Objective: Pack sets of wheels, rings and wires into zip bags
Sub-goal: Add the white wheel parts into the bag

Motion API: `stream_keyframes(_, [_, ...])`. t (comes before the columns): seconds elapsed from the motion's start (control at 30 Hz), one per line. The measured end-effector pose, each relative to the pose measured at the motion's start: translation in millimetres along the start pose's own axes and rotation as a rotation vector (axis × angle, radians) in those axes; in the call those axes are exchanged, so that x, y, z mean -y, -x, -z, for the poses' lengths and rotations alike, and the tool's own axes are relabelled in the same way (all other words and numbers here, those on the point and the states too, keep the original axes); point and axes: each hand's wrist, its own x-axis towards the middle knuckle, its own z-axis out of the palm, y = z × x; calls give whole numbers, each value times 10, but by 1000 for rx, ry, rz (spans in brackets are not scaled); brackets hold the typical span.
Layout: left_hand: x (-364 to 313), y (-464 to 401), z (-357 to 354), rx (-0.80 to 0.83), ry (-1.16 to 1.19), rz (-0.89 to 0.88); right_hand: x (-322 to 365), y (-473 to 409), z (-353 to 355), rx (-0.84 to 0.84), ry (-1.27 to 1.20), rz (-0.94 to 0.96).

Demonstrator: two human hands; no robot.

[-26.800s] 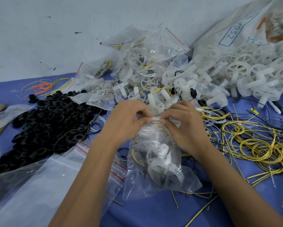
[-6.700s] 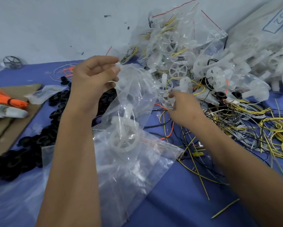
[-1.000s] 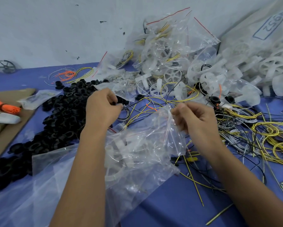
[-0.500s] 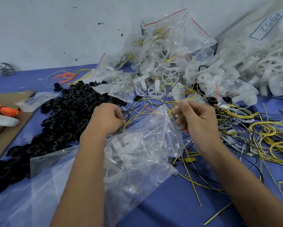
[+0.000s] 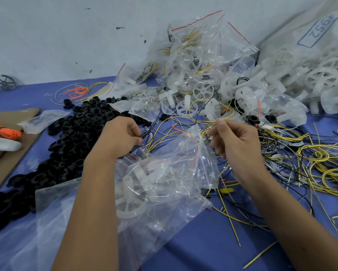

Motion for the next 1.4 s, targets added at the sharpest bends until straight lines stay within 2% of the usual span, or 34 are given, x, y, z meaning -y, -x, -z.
stream_keyframes(0.2, [-26, 25, 34, -140, 47, -36, -23, 0, 9, 6, 10, 3])
stream_keyframes(0.33, [-150, 42, 78, -214, 202, -72, -33, -8, 13, 7, 13, 8])
stream_keyframes(0.5, [-414, 145, 52, -63, 581, -41, -30, -8, 23, 19, 20, 19])
stream_keyframes(0.7, [-723, 238, -84, 141, 858, 22, -49, -7, -22, 146, 80, -25])
stream_keyframes(0.83, [-866, 269, -151, 221, 932, 35, -56, -14, -40, 202, 59, -22])
stream_keyframes(0.97, [-966, 269, -243, 235, 898, 29, 14, 14, -25, 177, -141, -66])
stream_keyframes(1.1, [-1016, 266, -355, 242, 845, -26, 50, -36, 15, 49, -183, -148])
stream_keyframes(1.23, [-1022, 281, -377, 290, 507, -206, 84, -80, 92, -145, -389, -214])
stream_keyframes(1.33, [-1033, 325, -358, 413, 240, -348, 81, -96, 151, -248, -428, -215])
stream_keyframes(1.4, [-1052, 345, -350, 405, 131, -404, 77, -104, 163, -295, -443, -217])
